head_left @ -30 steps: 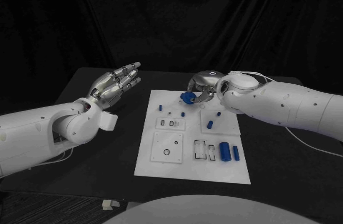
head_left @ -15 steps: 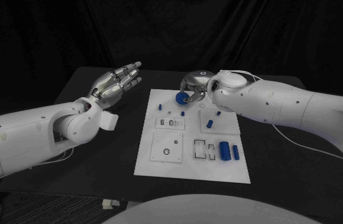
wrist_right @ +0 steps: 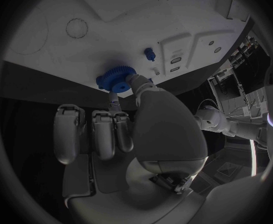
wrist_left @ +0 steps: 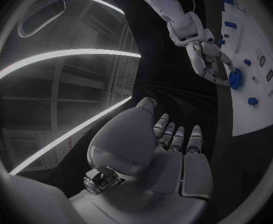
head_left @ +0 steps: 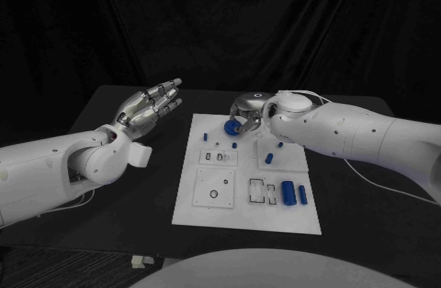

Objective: Assemble the parts on the task board

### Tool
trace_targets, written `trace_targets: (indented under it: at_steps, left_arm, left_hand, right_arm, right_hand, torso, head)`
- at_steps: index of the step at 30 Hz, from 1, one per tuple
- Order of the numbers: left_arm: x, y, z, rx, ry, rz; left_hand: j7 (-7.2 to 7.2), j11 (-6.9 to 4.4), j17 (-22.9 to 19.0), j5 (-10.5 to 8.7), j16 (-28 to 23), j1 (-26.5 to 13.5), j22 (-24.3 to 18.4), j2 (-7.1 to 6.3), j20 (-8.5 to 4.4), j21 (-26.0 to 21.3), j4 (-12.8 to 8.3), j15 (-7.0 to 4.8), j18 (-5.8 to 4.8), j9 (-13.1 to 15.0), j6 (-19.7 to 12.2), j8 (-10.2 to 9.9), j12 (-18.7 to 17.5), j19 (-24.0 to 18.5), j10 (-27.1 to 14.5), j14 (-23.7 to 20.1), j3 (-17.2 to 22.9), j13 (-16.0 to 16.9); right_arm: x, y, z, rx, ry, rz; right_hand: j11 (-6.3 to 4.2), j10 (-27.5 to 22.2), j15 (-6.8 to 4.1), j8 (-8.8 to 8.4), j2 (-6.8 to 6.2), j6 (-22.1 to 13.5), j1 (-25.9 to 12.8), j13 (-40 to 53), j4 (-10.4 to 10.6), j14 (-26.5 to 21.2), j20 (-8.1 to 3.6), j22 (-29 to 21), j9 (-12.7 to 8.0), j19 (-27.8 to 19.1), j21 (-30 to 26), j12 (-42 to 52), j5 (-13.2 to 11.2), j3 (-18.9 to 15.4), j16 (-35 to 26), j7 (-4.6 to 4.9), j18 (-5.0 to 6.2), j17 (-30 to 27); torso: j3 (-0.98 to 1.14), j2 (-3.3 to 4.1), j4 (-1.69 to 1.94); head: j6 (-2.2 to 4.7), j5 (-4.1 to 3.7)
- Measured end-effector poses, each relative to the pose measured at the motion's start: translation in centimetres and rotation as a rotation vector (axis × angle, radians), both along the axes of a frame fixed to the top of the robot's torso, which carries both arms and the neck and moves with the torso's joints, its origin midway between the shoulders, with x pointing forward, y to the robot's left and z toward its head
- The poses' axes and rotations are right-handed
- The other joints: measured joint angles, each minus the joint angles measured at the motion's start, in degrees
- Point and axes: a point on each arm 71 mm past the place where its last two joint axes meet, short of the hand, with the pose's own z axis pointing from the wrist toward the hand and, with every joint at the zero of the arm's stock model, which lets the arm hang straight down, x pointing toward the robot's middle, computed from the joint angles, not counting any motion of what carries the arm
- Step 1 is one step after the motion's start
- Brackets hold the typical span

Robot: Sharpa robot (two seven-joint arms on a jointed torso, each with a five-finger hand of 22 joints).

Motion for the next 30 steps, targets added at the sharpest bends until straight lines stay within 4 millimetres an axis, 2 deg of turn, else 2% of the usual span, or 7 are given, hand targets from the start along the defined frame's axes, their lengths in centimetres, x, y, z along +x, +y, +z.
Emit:
trace_targets:
  at_steps: [5,9,21,26,30]
  left_arm:
    - [0.0,0.0,0.0,0.000,0.000,-0.001]
    - [0.0,-0.1,0.0,-0.001,0.000,-0.002]
    - [0.1,-0.2,0.0,-0.001,0.000,-0.005]
    - [0.1,-0.2,0.0,-0.001,0.000,-0.005]
    - [0.1,-0.2,0.0,-0.001,0.000,-0.005]
  left_hand:
    - [0.00,0.00,0.0,0.00,0.0,0.0,0.0,0.00,0.00,0.0,0.0,0.00,0.00,0.0,0.0,0.0,0.0,0.0,0.0,0.0,0.0,0.0]
    - [0.00,0.00,0.0,0.00,0.0,0.0,0.0,0.00,0.00,0.0,0.0,0.00,0.00,0.0,0.0,0.0,0.0,0.0,0.0,0.0,0.0,0.0]
    - [0.00,-0.01,0.0,0.00,0.0,0.0,0.0,0.00,0.00,0.0,0.0,0.00,0.00,0.0,0.0,0.0,0.0,0.0,0.0,0.0,0.0,0.0]
    - [0.08,-0.01,0.0,0.00,0.0,0.0,0.0,0.00,0.00,0.0,0.0,0.00,0.00,0.0,-0.1,0.0,0.0,0.0,0.0,0.0,0.0,0.0]
    - [0.21,-0.01,0.0,0.00,0.0,0.0,0.0,0.00,0.00,0.0,0.0,0.00,0.00,0.0,-0.2,0.0,0.0,0.0,0.0,0.0,0.0,0.0]
  right_arm:
    - [0.0,0.2,-0.1,-0.003,0.006,0.002]
    - [0.0,0.3,-0.1,-0.006,0.012,0.005]
    - [-0.3,0.7,-0.9,-0.026,0.048,0.013]
    - [-0.3,0.7,-1.0,-0.032,0.057,0.014]
    - [-0.3,0.6,-1.0,-0.036,0.062,0.013]
  right_hand:
    - [0.00,0.0,0.00,-1.09,0.03,-1.2,0.0,0.0,0.0,0.0,0.00,0.0,-0.7,0.0,-0.1,0.0,-0.2,0.3,0.0,0.24,0.00,0.0]
    - [0.00,0.0,0.00,-3.04,0.28,-3.3,0.2,0.0,-0.2,0.0,0.00,0.0,-1.7,0.0,-0.6,0.0,-0.8,0.8,0.0,-0.28,0.00,0.0]
    - [-0.44,0.0,0.00,-6.05,0.14,-6.1,-0.9,0.0,-0.7,0.0,0.00,0.0,-3.6,0.0,-1.6,0.0,-3.0,0.7,0.0,-1.18,-0.01,0.0]
    - [-0.44,0.0,0.00,-6.86,0.07,-6.7,-1.8,0.0,-0.9,0.0,0.00,0.0,-4.2,0.0,-1.6,0.0,-4.6,0.5,0.0,-1.01,0.00,0.0]
    - [-0.44,0.0,-0.01,-7.53,0.53,-7.2,-2.2,0.0,-1.0,0.0,0.00,0.0,-4.7,0.0,-2.1,0.0,-6.0,0.1,0.0,-0.86,0.00,0.0]
  torso:
    - [-0.01,-0.03,-0.03]
    - [-0.01,-0.05,-0.08]
    - [-0.02,-0.07,-0.13]
    - [-0.01,-0.07,-0.13]
    - [-0.01,-0.07,-0.13]
  head:
    - [-0.06,0.07]
    - [-0.06,0.10]
    - [-0.09,-0.07]
    - [-0.14,-0.02]
    - [-0.15,0.02]
